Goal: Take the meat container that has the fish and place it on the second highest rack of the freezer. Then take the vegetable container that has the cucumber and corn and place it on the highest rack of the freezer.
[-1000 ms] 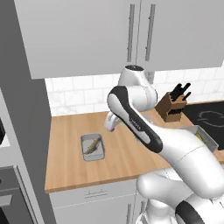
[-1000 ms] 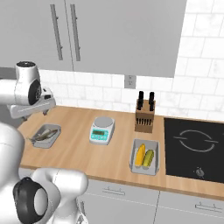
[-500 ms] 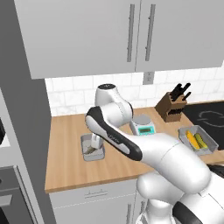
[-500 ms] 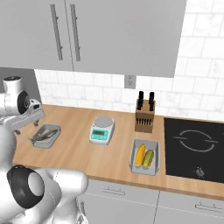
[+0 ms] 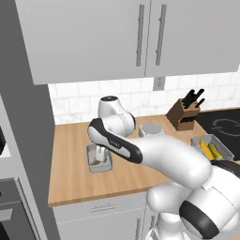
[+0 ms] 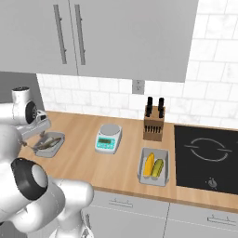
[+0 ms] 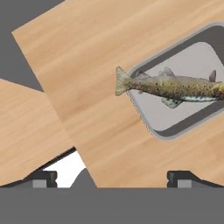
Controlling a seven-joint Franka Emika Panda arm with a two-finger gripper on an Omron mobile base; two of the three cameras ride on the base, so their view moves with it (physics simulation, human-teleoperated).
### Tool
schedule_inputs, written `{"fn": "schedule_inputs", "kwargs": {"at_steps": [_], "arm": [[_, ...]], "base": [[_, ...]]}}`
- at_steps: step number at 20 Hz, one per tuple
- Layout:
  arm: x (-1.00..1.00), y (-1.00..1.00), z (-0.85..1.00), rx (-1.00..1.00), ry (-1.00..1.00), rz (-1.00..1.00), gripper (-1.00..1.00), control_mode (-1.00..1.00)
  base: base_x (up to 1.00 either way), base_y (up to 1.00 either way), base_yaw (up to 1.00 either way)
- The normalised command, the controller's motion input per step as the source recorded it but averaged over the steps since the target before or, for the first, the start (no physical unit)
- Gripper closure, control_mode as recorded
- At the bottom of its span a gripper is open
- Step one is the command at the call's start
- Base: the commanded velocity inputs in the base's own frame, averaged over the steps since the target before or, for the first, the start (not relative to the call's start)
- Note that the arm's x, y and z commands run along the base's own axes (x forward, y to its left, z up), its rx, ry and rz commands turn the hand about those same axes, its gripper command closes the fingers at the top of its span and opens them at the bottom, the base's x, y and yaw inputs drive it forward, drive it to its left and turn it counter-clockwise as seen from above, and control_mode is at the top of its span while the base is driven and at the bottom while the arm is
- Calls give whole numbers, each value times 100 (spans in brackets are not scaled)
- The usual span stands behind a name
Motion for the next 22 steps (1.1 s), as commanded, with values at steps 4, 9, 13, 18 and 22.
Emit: {"fn": "schedule_inputs", "kwargs": {"at_steps": [4, 9, 13, 18, 22], "arm": [[22, 0, -27, 0, 0, 2, -100, -100], [20, 0, -27, 0, 0, 3, -100, -100], [15, 0, -21, 0, 0, 3, -100, -100], [17, 0, -18, 0, 0, 1, -100, -100], [18, 0, -21, 0, 0, 0, -100, -100]], "base": [[0, 0, 0], [0, 0, 0], [0, 0, 0], [0, 0, 0], [0, 0, 0]]}}
